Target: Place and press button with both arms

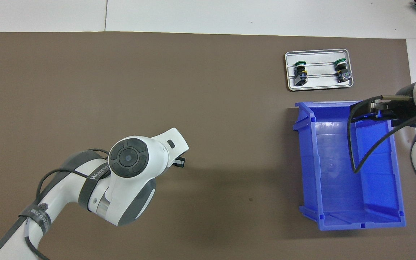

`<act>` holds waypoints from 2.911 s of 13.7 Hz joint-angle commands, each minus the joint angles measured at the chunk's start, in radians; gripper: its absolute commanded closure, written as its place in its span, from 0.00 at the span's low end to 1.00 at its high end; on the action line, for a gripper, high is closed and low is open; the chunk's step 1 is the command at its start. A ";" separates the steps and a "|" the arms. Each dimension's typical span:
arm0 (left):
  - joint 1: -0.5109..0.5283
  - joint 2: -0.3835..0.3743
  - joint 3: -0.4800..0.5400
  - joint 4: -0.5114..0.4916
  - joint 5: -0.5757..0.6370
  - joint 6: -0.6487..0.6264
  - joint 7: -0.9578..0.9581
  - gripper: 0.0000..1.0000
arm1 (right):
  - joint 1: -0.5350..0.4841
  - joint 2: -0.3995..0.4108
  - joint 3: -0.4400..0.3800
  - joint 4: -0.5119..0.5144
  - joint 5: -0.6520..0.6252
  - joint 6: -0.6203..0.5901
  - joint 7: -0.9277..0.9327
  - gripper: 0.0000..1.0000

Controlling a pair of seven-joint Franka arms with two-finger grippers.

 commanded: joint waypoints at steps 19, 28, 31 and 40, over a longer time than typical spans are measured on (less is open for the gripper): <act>0.502 -0.088 0.028 0.491 0.020 -0.634 0.374 0.00 | 0.281 0.044 0.017 -0.092 0.004 0.227 0.833 0.04; 0.524 -0.101 0.028 0.477 0.020 -0.645 0.363 0.00 | 0.551 0.263 0.017 -0.009 -0.059 0.377 1.463 0.04; 0.525 -0.101 0.028 0.477 0.020 -0.643 0.363 0.00 | 0.614 0.345 0.017 0.029 -0.062 0.382 1.583 0.04; 0.524 -0.101 0.028 0.477 0.019 -0.643 0.363 0.00 | 0.731 0.610 0.017 0.226 -0.134 0.425 1.822 0.04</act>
